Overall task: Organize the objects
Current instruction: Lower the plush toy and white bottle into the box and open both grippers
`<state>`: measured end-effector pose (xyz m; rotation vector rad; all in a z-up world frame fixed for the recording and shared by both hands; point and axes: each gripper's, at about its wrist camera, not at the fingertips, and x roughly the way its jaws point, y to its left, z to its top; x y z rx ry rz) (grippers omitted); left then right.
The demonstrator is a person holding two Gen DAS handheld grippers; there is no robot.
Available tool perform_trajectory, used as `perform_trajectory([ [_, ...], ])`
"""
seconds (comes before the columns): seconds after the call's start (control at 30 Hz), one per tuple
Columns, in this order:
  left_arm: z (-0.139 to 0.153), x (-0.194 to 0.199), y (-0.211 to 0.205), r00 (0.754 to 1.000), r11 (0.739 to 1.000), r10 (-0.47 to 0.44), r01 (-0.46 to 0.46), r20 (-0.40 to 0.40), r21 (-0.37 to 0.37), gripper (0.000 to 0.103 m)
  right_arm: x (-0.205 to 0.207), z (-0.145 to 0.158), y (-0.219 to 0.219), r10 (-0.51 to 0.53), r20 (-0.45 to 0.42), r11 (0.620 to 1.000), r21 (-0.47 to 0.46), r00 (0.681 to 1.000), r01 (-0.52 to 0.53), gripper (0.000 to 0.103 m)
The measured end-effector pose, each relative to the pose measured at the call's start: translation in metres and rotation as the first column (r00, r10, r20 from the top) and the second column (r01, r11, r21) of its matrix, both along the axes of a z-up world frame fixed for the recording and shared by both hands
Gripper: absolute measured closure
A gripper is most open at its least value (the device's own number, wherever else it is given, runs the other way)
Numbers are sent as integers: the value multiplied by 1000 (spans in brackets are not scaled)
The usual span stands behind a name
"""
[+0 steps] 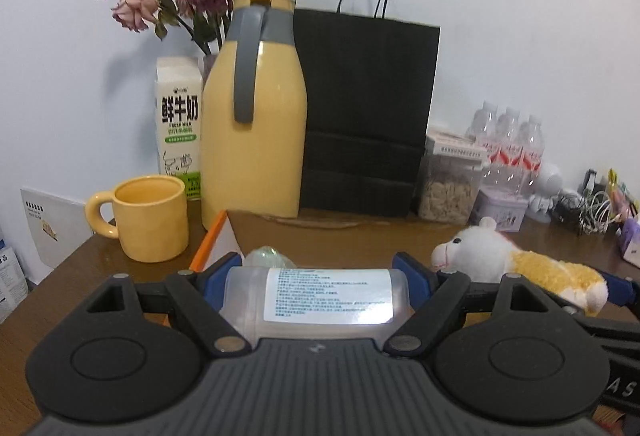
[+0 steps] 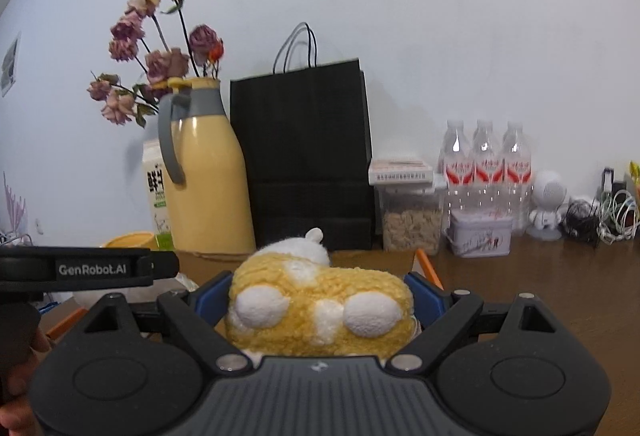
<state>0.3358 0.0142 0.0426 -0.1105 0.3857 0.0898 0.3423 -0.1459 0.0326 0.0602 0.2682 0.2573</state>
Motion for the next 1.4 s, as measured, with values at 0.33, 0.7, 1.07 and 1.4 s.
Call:
perform_trajectory([
  [0.33,-5,-8,-2,1000,1000,9,-9,25,19,0,-1,-9,0,-10,-44,1000,-26,999,9,0],
  [0.7,-3,-12,-2,1000,1000,11,-11,30,14,0,-8,-3,-2,-9,-26,1000,-17,1000,9,0],
  [1.07,12,-29,-3,997,1000,-15,14,82,3,0,-22,11,-10,-18,13,1000,-7,1000,18,0],
  [1.4,24,-60,-3,993,1000,-6,6,120,3,0,-46,26,-18,6,44,1000,-15,999,-6,0],
])
